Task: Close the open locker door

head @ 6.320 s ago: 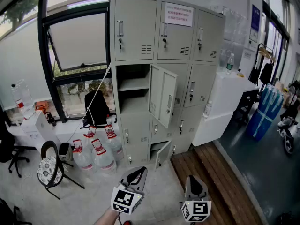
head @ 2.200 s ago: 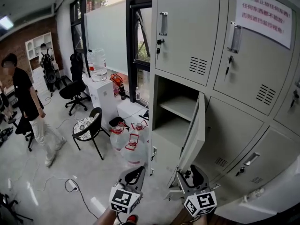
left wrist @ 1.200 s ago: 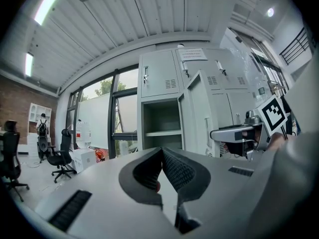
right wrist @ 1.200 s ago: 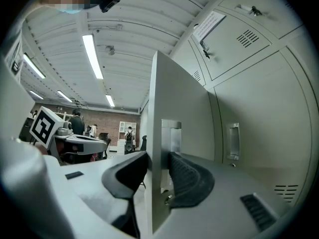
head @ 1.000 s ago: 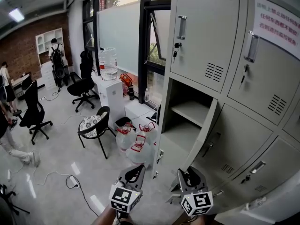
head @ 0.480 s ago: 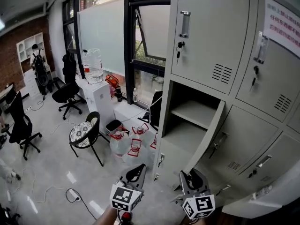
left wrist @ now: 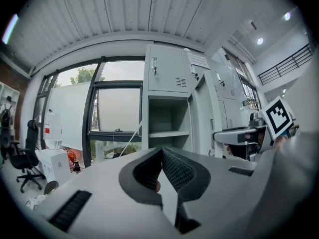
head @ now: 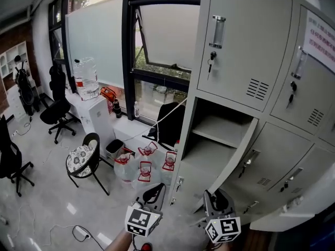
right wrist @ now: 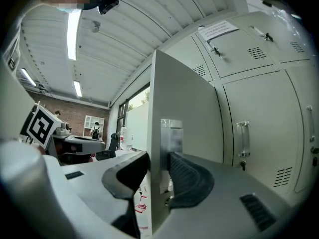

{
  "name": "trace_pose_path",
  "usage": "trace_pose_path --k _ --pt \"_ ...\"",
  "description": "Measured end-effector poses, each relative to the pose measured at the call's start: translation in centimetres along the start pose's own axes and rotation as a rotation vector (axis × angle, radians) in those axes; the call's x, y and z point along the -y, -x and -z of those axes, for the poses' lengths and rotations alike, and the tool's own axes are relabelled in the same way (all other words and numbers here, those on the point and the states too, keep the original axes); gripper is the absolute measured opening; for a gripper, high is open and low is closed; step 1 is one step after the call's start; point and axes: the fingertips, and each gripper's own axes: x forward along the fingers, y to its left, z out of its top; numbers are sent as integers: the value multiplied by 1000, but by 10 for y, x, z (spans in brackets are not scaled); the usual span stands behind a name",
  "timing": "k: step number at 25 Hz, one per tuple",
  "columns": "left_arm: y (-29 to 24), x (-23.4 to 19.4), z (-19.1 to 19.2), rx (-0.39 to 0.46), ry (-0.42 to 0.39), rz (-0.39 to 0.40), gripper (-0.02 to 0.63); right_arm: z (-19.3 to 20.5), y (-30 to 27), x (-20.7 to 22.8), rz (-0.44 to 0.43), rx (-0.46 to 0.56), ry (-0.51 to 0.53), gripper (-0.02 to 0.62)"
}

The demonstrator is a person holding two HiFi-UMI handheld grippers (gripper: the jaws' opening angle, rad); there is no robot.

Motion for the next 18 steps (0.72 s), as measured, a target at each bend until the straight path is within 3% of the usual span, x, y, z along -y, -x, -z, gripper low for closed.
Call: trace_pose_path --k 10,18 --pt "-10 -50 0 7 -7 112 21 -2 -35 -15 150 8 -7 143" --pt "-21 -80 -3 17 -8 157 21 -4 -55 -20 230 2 -12 143"
